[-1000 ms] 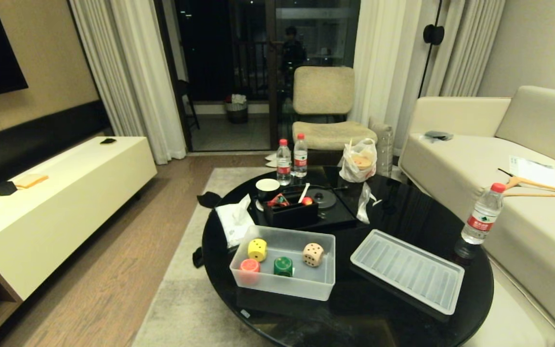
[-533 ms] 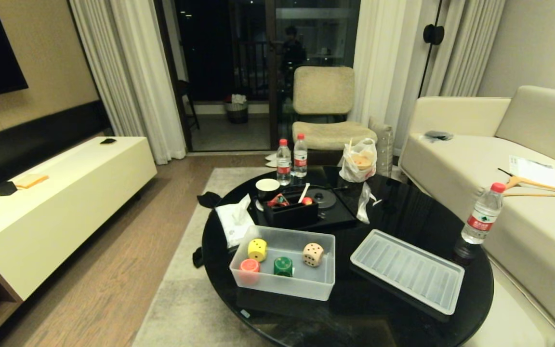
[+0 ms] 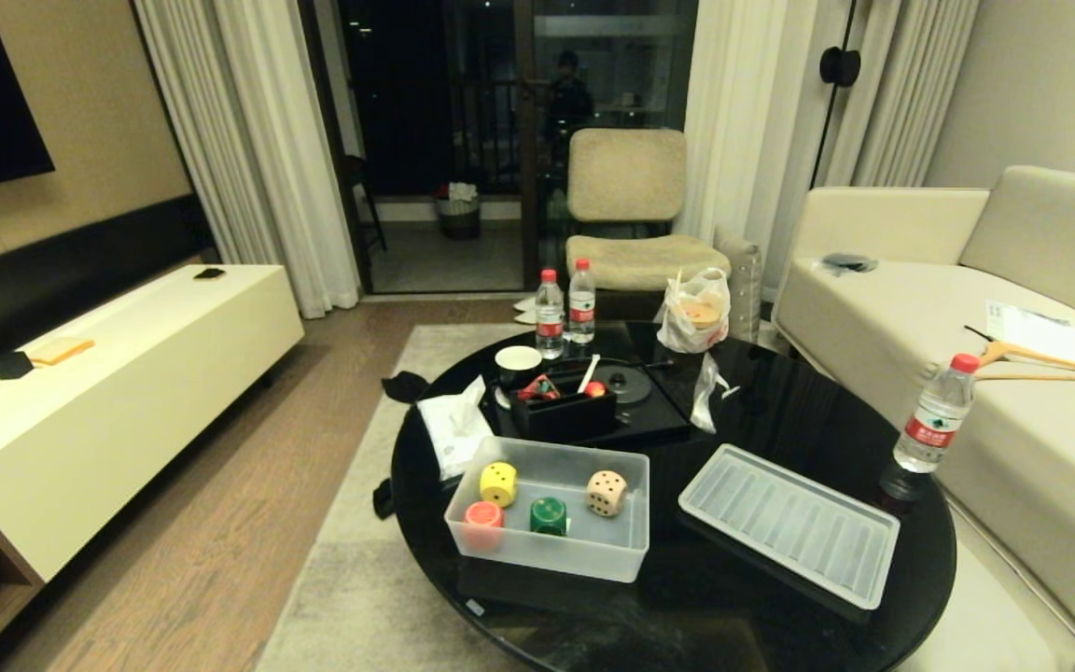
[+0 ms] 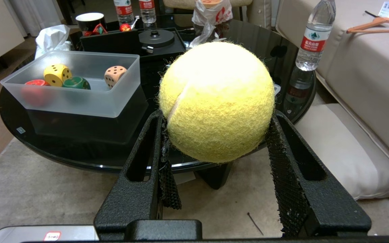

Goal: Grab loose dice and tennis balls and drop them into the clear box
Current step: Put the toys in the box

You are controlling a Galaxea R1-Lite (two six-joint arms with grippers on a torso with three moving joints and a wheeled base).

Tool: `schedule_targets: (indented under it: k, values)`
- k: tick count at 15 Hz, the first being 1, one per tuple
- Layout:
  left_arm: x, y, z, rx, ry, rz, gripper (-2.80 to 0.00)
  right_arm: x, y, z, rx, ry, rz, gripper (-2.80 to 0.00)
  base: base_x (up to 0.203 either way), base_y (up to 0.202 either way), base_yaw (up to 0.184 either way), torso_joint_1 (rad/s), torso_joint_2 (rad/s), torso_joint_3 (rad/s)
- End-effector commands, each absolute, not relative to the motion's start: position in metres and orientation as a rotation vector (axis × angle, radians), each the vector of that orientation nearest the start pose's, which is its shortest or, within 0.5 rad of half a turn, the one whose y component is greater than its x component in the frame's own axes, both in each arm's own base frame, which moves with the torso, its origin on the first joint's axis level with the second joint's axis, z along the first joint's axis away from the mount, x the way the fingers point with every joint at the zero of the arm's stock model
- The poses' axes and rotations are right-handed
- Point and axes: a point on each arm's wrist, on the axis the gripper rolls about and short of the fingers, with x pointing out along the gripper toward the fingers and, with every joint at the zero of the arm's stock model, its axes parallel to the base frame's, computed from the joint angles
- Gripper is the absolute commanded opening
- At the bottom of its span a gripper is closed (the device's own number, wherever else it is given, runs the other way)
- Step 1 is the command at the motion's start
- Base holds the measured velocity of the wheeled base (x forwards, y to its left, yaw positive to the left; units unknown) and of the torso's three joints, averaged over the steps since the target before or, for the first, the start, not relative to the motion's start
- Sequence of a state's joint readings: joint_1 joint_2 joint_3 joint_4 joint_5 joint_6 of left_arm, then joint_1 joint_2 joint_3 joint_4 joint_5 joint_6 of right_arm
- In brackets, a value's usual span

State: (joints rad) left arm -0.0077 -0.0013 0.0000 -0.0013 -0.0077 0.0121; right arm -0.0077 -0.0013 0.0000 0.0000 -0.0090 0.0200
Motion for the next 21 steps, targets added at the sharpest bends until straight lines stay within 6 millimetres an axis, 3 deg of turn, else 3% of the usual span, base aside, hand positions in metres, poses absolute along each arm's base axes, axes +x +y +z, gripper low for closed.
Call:
schedule_targets:
  k: [1, 4, 7, 10, 13, 16, 19, 21]
  values:
    - [-0.026, 0.000, 0.085, 0.014, -0.035, -0.021, -2.80, -0.023, 0.000, 0.075, 0.020, 0.000, -0.017, -2.80, 0.000, 0.000, 0.000, 0.000, 0.00, 0.000]
    - [-0.025, -0.001, 0.133, 0.008, -0.043, -0.061, -2.80, -0.023, 0.000, 0.075, 0.020, 0.000, -0.017, -2.80, 0.000, 0.000, 0.000, 0.000, 0.00, 0.000]
    - [0.001, -0.002, 0.199, 0.005, 0.003, -0.140, -2.80, -0.023, 0.000, 0.075, 0.020, -0.002, -0.017, -2.80, 0.000, 0.000, 0.000, 0.000, 0.00, 0.000]
    - [0.058, -0.010, 0.253, 0.006, 0.074, -0.226, -2.80, -0.023, 0.000, 0.075, 0.020, -0.002, -0.017, -2.80, 0.000, 0.000, 0.000, 0.000, 0.00, 0.000]
    - [0.136, -0.028, 0.285, 0.007, 0.094, -0.303, -2.80, -0.023, 0.000, 0.075, 0.020, -0.001, -0.017, -2.80, 0.000, 0.000, 0.000, 0.000, 0.00, 0.000]
    - [0.206, -0.052, 0.288, 0.007, 0.130, -0.418, -2.80, -0.023, 0.000, 0.075, 0.020, 0.000, -0.017, -2.80, 0.000, 0.000, 0.000, 0.000, 0.00, 0.000]
    - [0.254, -0.085, 0.265, 0.010, 0.180, -0.547, -2.80, -0.023, 0.000, 0.075, 0.019, -0.002, -0.017, -2.80, 0.000, 0.000, 0.000, 0.000, 0.00, 0.000]
    - [0.282, -0.108, 0.239, 0.013, 0.234, -0.604, -2.80, -0.023, 0.000, 0.075, 0.018, -0.002, -0.017, -2.80, 0.000, 0.000, 0.000, 0.000, 0.00, 0.000]
